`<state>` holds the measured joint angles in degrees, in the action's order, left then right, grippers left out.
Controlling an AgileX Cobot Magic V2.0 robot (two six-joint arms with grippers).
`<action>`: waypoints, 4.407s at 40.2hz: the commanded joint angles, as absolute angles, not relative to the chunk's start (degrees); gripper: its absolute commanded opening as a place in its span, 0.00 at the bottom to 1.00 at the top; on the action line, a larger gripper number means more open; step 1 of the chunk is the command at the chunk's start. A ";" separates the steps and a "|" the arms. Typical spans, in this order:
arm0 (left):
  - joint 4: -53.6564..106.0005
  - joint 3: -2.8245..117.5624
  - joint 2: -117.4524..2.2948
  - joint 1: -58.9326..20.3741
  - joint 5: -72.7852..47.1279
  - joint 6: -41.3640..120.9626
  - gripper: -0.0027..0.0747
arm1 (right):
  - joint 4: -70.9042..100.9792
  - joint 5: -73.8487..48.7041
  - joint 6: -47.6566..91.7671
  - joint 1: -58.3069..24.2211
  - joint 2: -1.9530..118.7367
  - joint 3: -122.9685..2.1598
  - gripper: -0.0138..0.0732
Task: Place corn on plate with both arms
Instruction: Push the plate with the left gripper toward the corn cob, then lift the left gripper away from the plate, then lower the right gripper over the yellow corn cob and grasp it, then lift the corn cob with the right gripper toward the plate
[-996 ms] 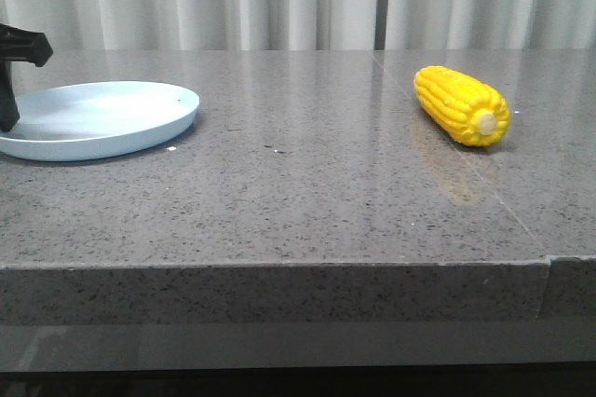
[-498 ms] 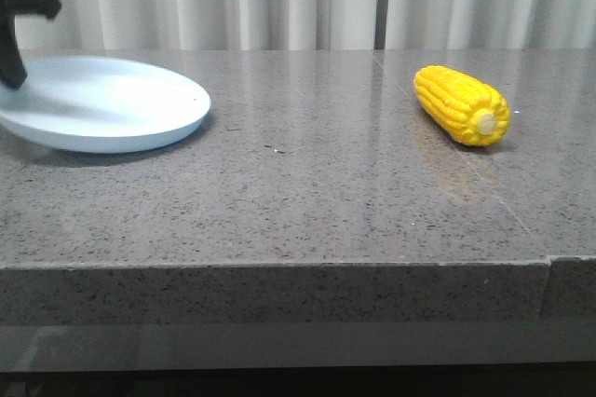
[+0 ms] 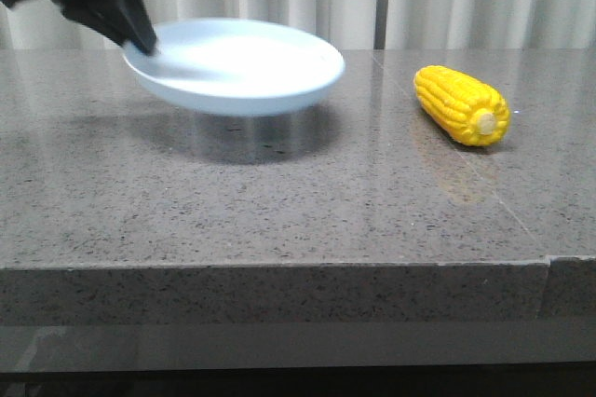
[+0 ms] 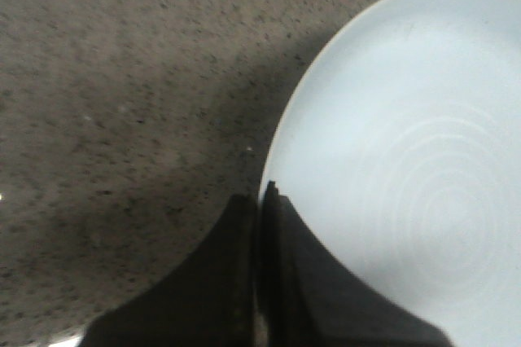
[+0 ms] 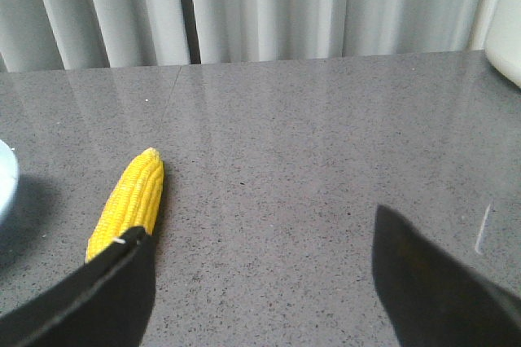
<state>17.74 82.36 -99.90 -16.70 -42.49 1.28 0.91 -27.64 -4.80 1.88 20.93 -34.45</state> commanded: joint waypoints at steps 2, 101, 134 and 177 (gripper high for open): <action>19.87 84.35 -100.24 -17.84 -38.93 1.37 0.01 | 1.23 -23.12 -4.30 2.19 21.76 -36.41 0.82; -12.35 23.64 -4.25 -17.84 -20.85 -13.95 0.01 | 4.54 -24.15 -4.30 2.19 34.81 -39.90 0.82; -12.35 23.64 -4.25 -17.84 -20.85 -13.95 0.01 | 12.95 -37.60 -4.30 -12.69 89.46 -76.38 0.88; -12.35 23.64 -4.25 -17.84 -20.85 -13.95 0.01 | 23.11 -37.47 -4.30 -13.12 94.35 -84.71 0.32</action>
<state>-11.87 22.22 -3.64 -17.54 -25.34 -13.60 17.77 -40.81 -4.80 -12.76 99.46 -81.37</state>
